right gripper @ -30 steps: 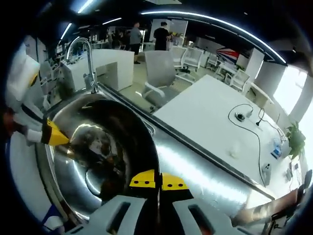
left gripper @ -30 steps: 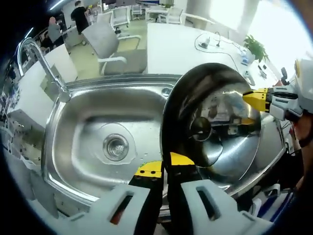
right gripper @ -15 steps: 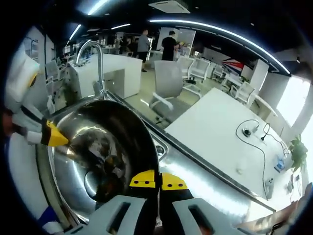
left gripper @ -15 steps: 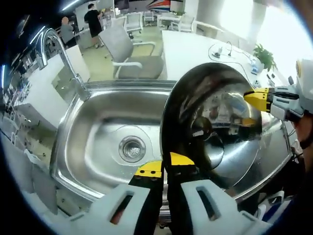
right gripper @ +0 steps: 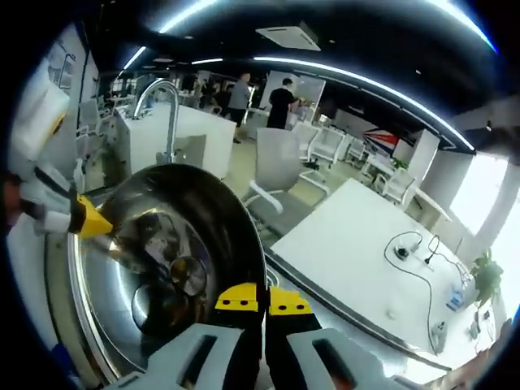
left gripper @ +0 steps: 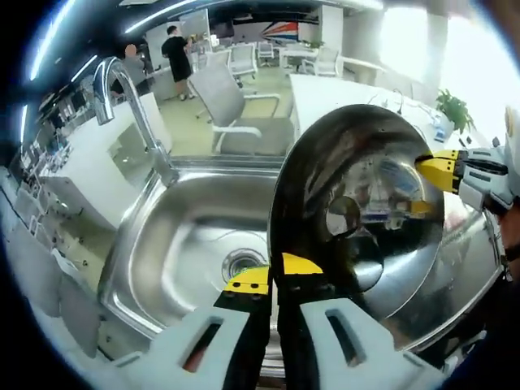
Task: Pick up bowl with dirty water move over sink pour dirty water into sink return bowl to place
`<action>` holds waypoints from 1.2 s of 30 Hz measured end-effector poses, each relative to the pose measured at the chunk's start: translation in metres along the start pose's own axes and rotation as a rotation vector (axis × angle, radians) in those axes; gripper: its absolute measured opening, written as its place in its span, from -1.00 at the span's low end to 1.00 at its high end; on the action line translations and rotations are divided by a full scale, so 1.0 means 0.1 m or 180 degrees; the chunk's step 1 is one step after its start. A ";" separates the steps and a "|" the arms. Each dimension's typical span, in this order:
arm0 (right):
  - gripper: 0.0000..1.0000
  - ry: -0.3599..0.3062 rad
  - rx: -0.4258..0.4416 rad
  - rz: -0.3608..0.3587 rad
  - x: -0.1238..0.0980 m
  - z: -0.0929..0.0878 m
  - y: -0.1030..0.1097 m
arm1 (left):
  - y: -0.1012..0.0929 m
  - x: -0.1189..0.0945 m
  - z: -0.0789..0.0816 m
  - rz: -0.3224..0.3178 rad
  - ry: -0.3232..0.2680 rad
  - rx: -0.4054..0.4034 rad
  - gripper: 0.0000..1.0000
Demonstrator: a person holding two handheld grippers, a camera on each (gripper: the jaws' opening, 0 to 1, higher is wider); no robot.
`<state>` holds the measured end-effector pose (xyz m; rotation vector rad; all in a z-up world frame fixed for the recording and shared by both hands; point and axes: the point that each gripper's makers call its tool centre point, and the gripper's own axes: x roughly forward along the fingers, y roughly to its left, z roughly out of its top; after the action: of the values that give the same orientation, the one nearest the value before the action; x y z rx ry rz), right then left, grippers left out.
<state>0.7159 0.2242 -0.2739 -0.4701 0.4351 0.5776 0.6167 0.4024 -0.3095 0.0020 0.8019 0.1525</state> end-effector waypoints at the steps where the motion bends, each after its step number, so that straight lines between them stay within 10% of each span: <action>1: -1.00 -0.0023 0.0008 0.0002 0.01 0.02 0.01 | 0.03 0.00 0.03 0.0048 -0.0045 0.0016 -1.00; 36: -1.00 -0.0840 -0.0248 -0.0378 -0.07 0.50 0.04 | 0.32 -0.16 0.32 0.0469 -0.0844 0.0147 -1.00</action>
<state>0.7213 0.2513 -0.2312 -0.4832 0.1324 0.5342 0.6244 0.4331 -0.2736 0.1229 0.5399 0.2671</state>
